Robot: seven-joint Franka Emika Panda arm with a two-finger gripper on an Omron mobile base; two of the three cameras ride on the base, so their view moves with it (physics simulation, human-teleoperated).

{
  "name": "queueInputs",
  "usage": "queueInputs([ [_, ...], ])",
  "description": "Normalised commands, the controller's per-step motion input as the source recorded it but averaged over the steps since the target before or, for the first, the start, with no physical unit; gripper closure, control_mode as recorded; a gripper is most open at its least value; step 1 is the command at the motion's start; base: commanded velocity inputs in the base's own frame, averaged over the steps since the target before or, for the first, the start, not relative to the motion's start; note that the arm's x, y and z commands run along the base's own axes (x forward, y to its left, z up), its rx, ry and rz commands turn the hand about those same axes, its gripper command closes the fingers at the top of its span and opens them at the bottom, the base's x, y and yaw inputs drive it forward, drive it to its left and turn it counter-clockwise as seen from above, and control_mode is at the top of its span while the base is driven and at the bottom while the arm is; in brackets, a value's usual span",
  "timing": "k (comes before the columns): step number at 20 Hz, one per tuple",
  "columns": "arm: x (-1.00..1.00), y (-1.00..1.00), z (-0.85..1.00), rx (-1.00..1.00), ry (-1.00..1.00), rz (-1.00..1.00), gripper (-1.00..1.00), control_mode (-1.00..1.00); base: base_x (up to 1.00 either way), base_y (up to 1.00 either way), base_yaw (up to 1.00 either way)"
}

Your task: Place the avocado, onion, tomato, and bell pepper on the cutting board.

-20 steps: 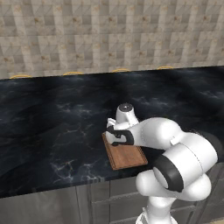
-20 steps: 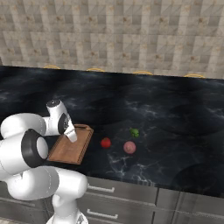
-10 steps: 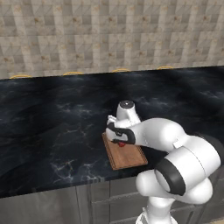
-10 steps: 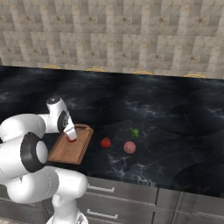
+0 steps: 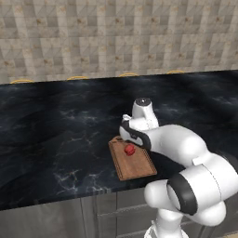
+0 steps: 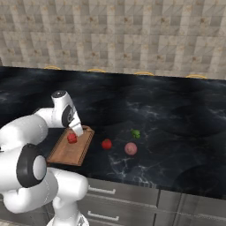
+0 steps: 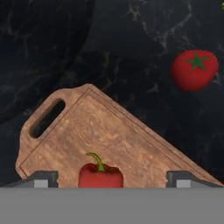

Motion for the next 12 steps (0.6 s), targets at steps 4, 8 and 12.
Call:
queueInputs([
  [4,0.00,-0.99,0.00,-0.06,0.04,-0.03,-1.00,-1.00,0.00,0.00,0.00],
  [8,0.00,-1.00,0.00,-0.03,0.06,-0.02,-1.00,-1.00,0.00,0.00,0.00],
  [12,0.00,-1.00,-0.06,0.00,0.08,0.00,-1.00,-1.00,0.00,0.00,0.00],
])
